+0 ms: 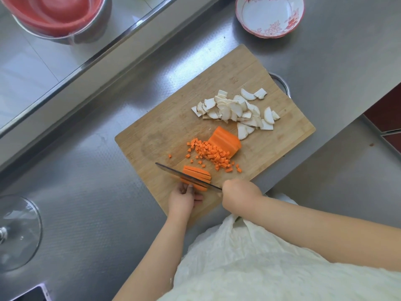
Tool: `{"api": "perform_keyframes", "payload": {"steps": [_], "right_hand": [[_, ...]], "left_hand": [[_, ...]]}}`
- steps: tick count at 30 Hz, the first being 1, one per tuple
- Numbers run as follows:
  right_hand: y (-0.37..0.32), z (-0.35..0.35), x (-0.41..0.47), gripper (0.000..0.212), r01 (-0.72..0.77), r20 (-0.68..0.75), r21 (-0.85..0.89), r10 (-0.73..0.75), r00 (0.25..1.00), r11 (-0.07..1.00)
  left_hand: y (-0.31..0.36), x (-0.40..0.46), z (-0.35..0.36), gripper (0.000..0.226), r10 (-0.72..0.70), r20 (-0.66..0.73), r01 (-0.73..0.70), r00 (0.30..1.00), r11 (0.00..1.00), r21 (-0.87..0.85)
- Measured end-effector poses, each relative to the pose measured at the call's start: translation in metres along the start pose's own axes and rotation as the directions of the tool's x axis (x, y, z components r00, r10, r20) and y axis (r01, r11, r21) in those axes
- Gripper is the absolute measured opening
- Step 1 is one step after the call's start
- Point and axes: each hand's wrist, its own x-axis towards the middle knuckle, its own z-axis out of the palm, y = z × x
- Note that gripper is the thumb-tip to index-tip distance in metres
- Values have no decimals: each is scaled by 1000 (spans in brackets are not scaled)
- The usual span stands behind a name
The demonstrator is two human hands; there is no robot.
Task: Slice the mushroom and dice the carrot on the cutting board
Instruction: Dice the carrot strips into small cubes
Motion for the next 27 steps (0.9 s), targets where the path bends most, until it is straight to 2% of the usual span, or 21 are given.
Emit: {"api": "perform_keyframes", "payload": {"steps": [3,4,5,6,7,8,9,10,11,12,13,14,15,17,20,22,23,24,25,26,27], "right_hand": [[0,1,0,22,15,-15,-5,-15,1000,1000],[-1,3,0,23,18,-15,-7,-18,1000,1000],[-1,4,-1,24,20,-16,-7,-20,1000,1000],[-2,5,-1,25,23,-20,-10,-23,1000,1000],[-2,6,-1,25,30,-26,-16,-31,999,999],[-2,7,-2,25,39,-33,-24,-40,999,999],[-2,8,-3,25,46,-40,-32,-47,998,998],[-2,9,-4,25,50,-44,-40,-52,998,998],[-2,9,-5,25,53,-43,-46,-55,998,998],[-2,10,-6,25,52,-40,-51,-54,998,997],[-3,10,-7,24,51,-37,-50,-53,998,997],[-3,10,-8,23,50,-36,-47,-52,998,998],[-3,9,-9,22,49,-36,-43,-50,998,998],[-2,6,-10,21,54,-38,-36,-56,998,998],[2,5,-11,19,76,-52,6,-76,996,997],[8,6,-13,20,97,-82,54,-92,992,994],[11,6,-13,20,103,-103,87,-94,990,991],[14,6,-15,20,106,-122,122,-91,988,987],[16,7,-16,21,108,-137,158,-87,987,982],[19,7,-17,21,109,-148,200,-80,986,974],[21,7,-19,21,106,-156,254,-68,985,961]], "left_hand": [[0,-7,-9,15,9,-17,-9,1000,1000,2],[1,-11,-17,16,64,-125,-58,990,997,52],[4,-15,-28,16,177,-291,-151,940,983,108],[9,-22,-42,16,334,-454,-300,826,942,147],[19,-31,-55,14,494,-544,-466,678,861,201],[30,-37,-65,14,640,-530,-597,556,751,282],[45,-41,-71,19,777,-410,-678,477,622,392],[60,-41,-73,29,872,-204,-716,446,484,503],[77,-42,-70,43,878,53,-717,475,352,602],[93,-41,-62,57,772,299,-689,560,234,686],[109,-42,-50,69,588,464,-644,662,131,754],[120,-41,-38,78,369,539,-599,757,63,798],[127,-39,-26,84,154,544,-553,825,20,833],[130,-37,-4,77,-123,511,-520,851,-56,852],[126,-33,7,71,-210,473,-500,856,-101,860],[130,-33,6,77,-199,449,-464,871,-29,886],[134,-34,3,78,-121,475,-476,871,30,879],[136,-36,-2,73,52,524,-527,850,92,845],[138,-37,-9,63,342,545,-612,766,126,781],[138,-39,-18,52,675,481,-709,560,90,699],[132,-40,-29,42,902,331,-774,277,5,634]]}}
